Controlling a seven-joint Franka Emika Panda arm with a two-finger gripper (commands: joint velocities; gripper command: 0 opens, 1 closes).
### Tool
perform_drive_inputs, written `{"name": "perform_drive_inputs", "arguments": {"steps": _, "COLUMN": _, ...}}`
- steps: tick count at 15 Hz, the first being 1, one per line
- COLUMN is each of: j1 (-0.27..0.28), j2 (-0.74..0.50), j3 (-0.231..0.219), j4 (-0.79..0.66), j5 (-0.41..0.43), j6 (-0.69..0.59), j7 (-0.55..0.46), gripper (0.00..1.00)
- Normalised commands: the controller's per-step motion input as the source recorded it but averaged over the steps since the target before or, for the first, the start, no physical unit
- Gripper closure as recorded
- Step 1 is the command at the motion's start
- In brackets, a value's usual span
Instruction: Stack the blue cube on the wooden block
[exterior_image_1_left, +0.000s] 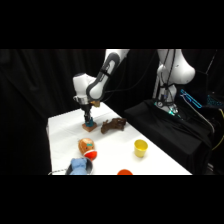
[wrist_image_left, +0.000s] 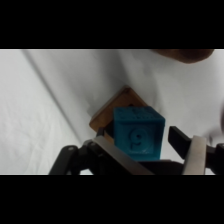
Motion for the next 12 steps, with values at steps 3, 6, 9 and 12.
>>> {"name": "perform_drive_inputs", "arguments": {"steps": 3, "j1": 0.075, "j2": -0.23, "j3": -0.071, "j4": -0.01, "j5": -0.013, "j6": -0.14, "j7": 0.05, "gripper": 0.0}}
{"name": "perform_drive_inputs", "arguments": {"steps": 6, "j1": 0.083, "j2": -0.3, "j3": -0.092, "j4": -0.03, "j5": -0.046, "j6": -0.23, "j7": 0.05, "gripper": 0.0}}
{"name": "perform_drive_inputs", "arguments": {"steps": 9, "j1": 0.092, "j2": -0.34, "j3": -0.108, "j4": -0.03, "j5": -0.092, "j6": -0.32, "j7": 0.05, "gripper": 0.0}}
{"name": "perform_drive_inputs", "arguments": {"steps": 12, "j1": 0.085, "j2": -0.32, "j3": -0.08, "j4": -0.01, "j5": -0.083, "j6": -0.31, "j7": 0.03, "gripper": 0.0}}
